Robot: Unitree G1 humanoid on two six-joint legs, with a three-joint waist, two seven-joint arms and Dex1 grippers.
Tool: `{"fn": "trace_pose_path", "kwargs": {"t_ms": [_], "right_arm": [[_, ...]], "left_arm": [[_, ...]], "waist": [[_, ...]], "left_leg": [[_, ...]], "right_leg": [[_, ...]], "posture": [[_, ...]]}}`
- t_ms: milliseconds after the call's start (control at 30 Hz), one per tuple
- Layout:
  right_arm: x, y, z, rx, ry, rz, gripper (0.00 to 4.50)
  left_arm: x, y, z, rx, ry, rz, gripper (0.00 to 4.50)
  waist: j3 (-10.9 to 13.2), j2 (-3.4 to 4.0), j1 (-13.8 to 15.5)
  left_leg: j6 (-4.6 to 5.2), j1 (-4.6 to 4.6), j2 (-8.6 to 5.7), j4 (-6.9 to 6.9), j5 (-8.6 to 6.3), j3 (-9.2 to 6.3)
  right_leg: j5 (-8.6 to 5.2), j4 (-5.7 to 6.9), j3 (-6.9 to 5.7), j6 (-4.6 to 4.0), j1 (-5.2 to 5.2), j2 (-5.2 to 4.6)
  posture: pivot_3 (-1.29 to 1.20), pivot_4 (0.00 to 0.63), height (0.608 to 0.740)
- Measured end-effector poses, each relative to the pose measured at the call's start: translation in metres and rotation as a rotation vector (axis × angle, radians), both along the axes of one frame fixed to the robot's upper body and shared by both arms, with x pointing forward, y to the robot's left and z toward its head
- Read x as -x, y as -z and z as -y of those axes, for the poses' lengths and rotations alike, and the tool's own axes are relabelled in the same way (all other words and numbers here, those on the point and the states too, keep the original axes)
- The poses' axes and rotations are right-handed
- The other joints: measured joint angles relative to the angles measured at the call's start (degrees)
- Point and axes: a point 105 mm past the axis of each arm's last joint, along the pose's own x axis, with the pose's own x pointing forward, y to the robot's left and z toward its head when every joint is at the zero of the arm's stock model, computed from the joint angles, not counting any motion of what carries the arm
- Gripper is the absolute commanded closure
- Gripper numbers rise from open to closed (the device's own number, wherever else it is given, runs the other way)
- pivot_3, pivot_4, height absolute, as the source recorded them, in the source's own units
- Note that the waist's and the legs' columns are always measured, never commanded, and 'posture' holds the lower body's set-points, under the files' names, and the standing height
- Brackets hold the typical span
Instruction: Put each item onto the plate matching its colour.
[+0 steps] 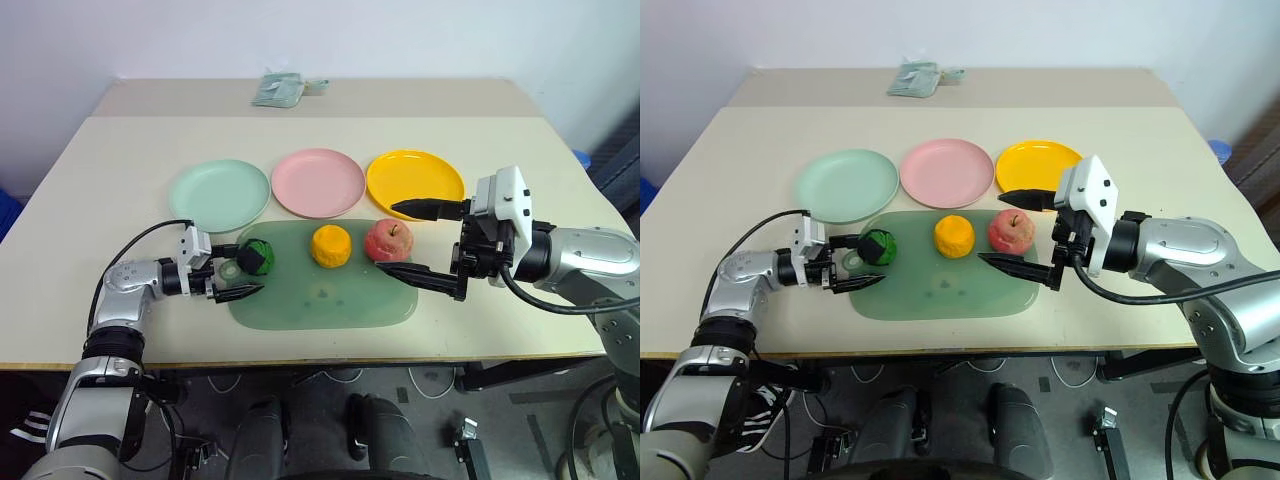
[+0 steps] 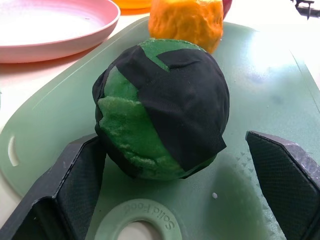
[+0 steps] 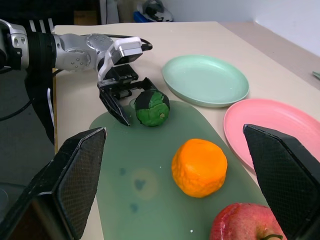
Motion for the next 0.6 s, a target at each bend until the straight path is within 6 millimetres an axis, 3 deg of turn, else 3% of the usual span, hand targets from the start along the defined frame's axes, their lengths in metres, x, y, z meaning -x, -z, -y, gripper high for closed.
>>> {"fn": "trace_pose_path", "kwargs": {"t_ms": [600], "right_arm": [[0.001,-0.001,0.000,0.000,-0.005,0.004,0.00]], "left_arm": [[-0.004,-0.015,0.003,0.068,-0.014,0.042,0.53]], "waist": [[0.00,0.00,0.00]], "left_leg": [[0.00,0.00,0.00,0.00,0.00,0.00]], "right_leg": [[0.00,0.00,0.00,0.01,0.00,0.01]], "posture": [[0.00,0.150,0.740]]}}
